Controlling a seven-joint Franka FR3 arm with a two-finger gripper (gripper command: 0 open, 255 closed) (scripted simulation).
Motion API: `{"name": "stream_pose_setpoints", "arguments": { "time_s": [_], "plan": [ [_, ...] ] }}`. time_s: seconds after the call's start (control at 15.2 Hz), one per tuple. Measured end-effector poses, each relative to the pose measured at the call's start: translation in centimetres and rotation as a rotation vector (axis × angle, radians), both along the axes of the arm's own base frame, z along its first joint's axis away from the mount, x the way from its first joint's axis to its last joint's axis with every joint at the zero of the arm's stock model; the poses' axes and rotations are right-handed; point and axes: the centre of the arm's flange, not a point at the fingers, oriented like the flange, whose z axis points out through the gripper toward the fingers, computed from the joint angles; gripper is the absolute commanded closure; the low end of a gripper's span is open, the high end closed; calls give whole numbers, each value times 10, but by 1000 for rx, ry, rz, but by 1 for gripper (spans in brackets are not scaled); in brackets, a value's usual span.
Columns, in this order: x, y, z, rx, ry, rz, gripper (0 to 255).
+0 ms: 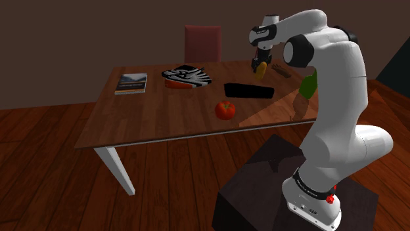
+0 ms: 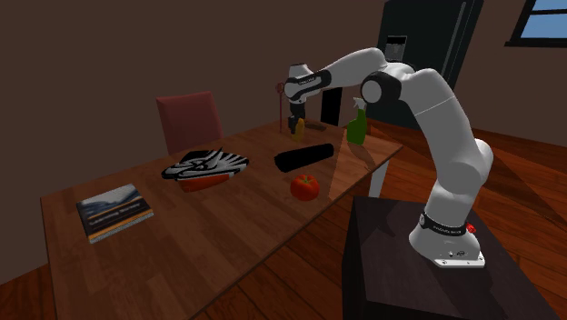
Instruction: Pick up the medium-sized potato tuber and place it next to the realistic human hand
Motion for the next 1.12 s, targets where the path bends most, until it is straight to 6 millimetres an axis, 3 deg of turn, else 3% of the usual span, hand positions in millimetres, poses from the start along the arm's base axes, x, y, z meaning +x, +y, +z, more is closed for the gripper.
{"name": "stream_pose_setpoints", "arguments": {
  "time_s": [0.33,0.4,0.79,1.12],
  "plan": [
    [0,1,-1,0,1,-2,255],
    [0,0,-1,-1,1,-2,0],
    [-1,0,-5,0,7,-5,0],
    [0,4,30,12,19,-4,0]
  ]
}}
